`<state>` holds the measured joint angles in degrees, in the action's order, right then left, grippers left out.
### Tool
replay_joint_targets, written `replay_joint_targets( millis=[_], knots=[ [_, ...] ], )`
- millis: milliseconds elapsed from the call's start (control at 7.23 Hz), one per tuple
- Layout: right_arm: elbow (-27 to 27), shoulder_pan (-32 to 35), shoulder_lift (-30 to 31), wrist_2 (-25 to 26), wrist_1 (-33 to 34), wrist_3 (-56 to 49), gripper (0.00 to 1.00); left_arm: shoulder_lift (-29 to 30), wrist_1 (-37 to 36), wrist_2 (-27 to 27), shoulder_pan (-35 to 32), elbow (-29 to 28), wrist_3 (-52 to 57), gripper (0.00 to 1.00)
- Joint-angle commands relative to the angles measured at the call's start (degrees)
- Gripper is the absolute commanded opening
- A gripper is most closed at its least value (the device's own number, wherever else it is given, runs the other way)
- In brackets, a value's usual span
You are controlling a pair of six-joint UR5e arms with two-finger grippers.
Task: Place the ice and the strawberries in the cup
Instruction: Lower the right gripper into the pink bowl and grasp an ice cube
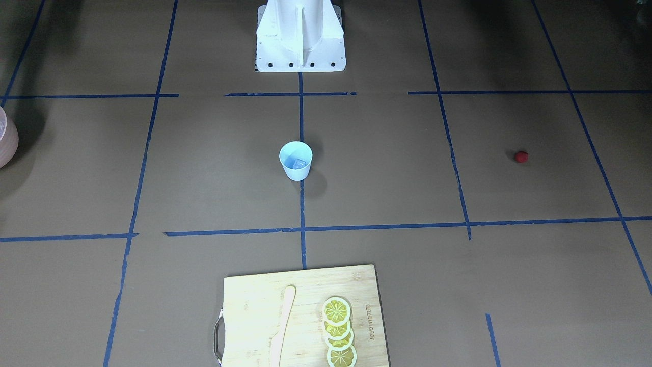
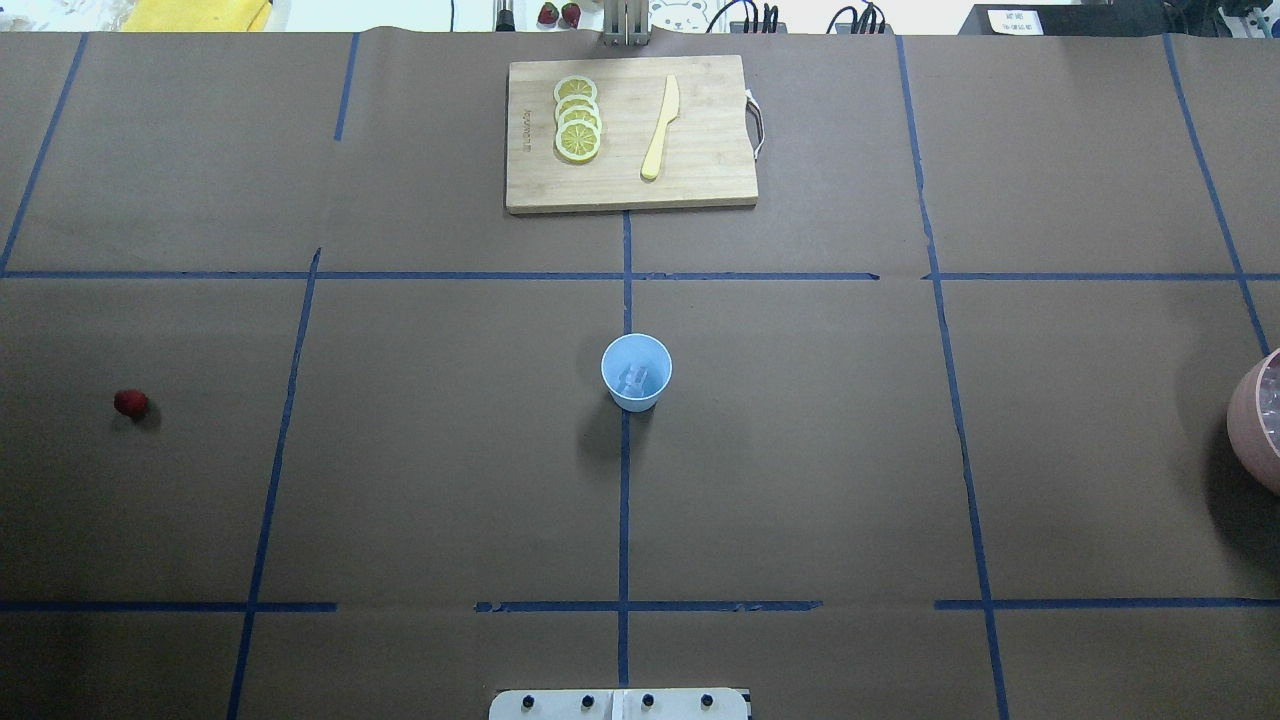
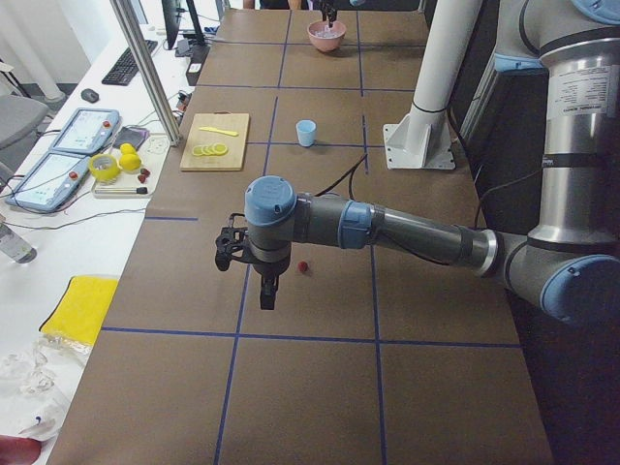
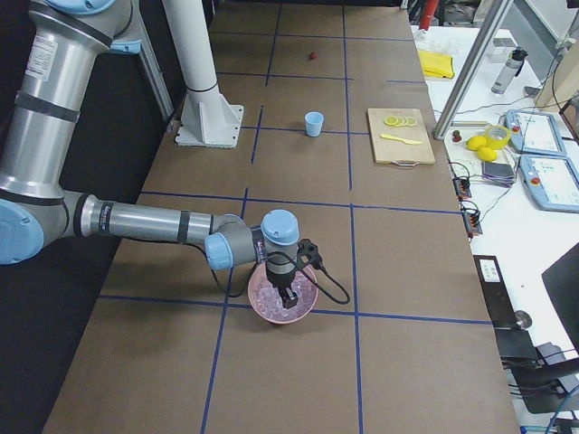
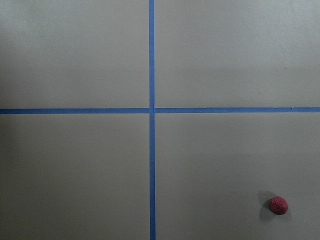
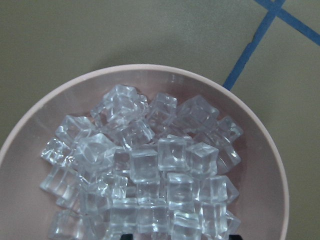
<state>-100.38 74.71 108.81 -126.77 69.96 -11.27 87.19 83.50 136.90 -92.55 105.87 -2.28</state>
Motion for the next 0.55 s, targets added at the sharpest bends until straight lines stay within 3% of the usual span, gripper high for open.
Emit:
replay_joint_targets(
  millis=[0, 415],
  knots=[
    [0.4, -0.6, 0.0, 0.0, 0.0, -0.1, 0.64, 0.0, 0.0, 0.0, 0.0, 0.0, 0.0, 1.00],
    [0.8, -1.4, -0.1, 1.3, 0.0, -0.1, 0.59, 0.0, 0.0, 0.0, 0.0, 0.0, 0.0, 1.00]
  ],
)
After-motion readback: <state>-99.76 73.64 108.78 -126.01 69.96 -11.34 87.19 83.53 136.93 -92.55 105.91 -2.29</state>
